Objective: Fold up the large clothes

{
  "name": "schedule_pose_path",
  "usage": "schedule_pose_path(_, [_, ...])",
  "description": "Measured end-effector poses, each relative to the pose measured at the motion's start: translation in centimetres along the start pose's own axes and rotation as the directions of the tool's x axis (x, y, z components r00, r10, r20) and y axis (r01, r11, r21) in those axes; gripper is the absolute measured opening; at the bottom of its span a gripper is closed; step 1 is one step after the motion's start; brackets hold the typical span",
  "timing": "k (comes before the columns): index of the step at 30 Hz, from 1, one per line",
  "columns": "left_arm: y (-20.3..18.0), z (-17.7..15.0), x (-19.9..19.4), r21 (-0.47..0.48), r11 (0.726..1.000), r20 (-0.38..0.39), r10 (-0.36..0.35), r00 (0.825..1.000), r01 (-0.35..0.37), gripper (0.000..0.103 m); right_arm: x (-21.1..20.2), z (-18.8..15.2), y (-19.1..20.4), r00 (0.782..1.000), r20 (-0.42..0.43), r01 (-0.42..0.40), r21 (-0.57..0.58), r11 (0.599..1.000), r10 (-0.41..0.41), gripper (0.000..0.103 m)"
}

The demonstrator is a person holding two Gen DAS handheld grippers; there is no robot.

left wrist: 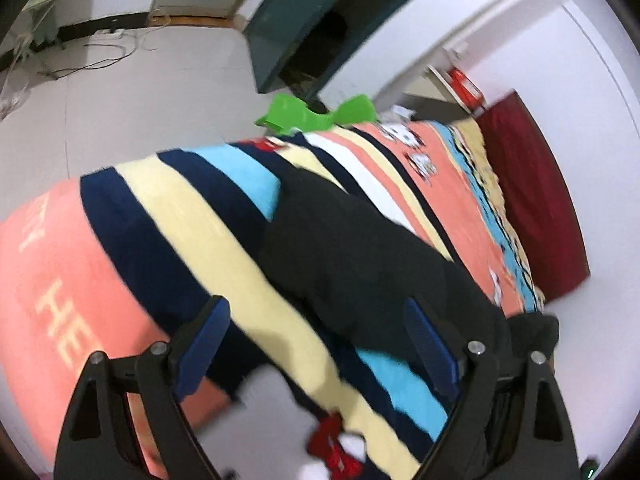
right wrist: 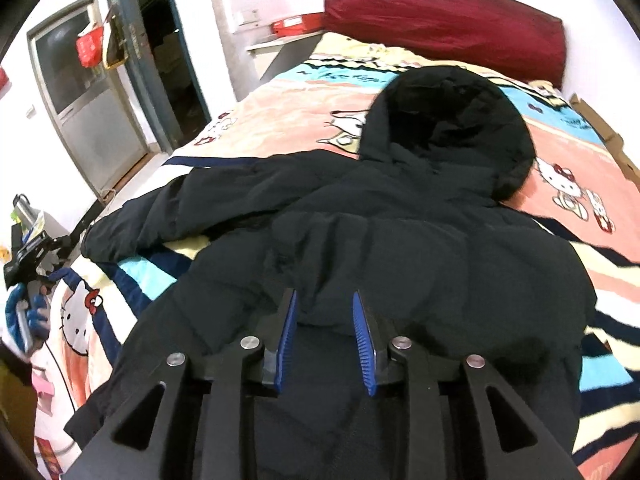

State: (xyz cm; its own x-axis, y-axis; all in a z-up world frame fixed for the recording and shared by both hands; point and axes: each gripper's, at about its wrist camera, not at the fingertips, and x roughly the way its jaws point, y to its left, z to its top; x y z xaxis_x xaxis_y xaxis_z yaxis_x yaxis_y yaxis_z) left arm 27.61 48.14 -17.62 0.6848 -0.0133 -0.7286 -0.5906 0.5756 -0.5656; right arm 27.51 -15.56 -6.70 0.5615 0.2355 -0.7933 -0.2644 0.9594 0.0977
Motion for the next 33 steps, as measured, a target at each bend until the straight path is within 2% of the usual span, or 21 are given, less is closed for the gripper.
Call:
schedule_pose_path(5, [2.5, 1.6, 1.8, -0.076, 0.997, -0.01, 0.011, 1.0, -0.012, 0.089, -0.9, -1.0, -2.6, 1.0, 0.004, 0.019, 0.053, 0.998, -0.019, 0.03])
schedule_pose_path(8, [3.2, 1.9, 2.9, -0.117, 0.993, -0.015, -0.016, 1.0, 0.015, 0.087, -1.4, -1.5, -3.9, 0.999, 0.006, 0.034, 0.08, 0.996, -0.034, 0.031])
schedule_pose_path(12, [2.4, 2.3, 4.1, -0.099, 0.994, -0.007, -0.047, 0.999, 0.046, 0.087, -2.0, -2.3, -5.4, 0.999, 0.007, 0.049, 0.12, 0.992, -0.05, 0.034])
schedule_pose_path(15, [1.6, 2.5, 5.7, -0.088, 0.995, -0.035, -0.05, 0.998, 0.047, 0.086, -2.4, -2.9, -6.2, 0.999, 0.003, 0.053, 0.141, 0.989, -0.054, 0.035])
schedule_pose_path(19, [-0.4, 1.9, 7.1, -0.023, 0.998, -0.063, -0.057, 0.996, 0.056, 0.083, -3.0, -3.8, -6.8, 0.998, -0.001, 0.065, 0.152, 0.986, -0.066, 0.036])
schedule_pose_path(20, [-0.8, 1.7, 7.3, -0.008, 0.999, -0.068, -0.044, 0.997, 0.043, 0.076, -3.1, -3.9, -7.0, 0.998, -0.001, 0.066, 0.155, 0.986, -0.066, 0.036])
schedule_pose_path(21, [-1.0, 1.5, 7.6, 0.006, 0.999, -0.079, -0.031, 0.996, 0.031, 0.059, -3.4, -4.1, -7.2, 0.998, -0.002, 0.067, 0.16, 0.985, -0.068, 0.037])
schedule_pose_path(22, [-1.1, 1.3, 7.8, 0.008, 0.999, -0.096, -0.03, 0.995, 0.031, 0.047, -3.5, -4.2, -7.3, 0.998, -0.002, 0.07, 0.163, 0.984, -0.07, 0.037])
schedule_pose_path(23, [-1.1, 1.2, 7.8, 0.003, 0.999, -0.107, -0.04, 0.993, 0.041, 0.037, -3.8, -4.3, -7.6, 0.997, -0.001, 0.073, 0.168, 0.983, -0.074, 0.037])
schedule_pose_path(24, [-1.1, 1.0, 7.7, -0.003, 0.999, -0.105, -0.045, 0.993, 0.045, 0.032, -4.2, -4.5, -7.8, 0.997, 0.002, 0.076, 0.173, 0.982, -0.077, 0.037])
schedule_pose_path(27, [-2.4, 0.7, 6.5, 0.024, 0.998, -0.088, -0.055, 0.995, 0.057, 0.025, -5.4, -4.8, -8.3, 0.996, 0.016, 0.082, 0.185, 0.979, -0.087, 0.037])
schedule_pose_path(33, [-6.5, 0.3, 3.0, 0.079, 0.991, -0.059, -0.106, 0.993, 0.111, 0.022, -8.7, -5.5, -9.3, 0.992, 0.053, 0.1, 0.198, 0.975, -0.112, 0.038])
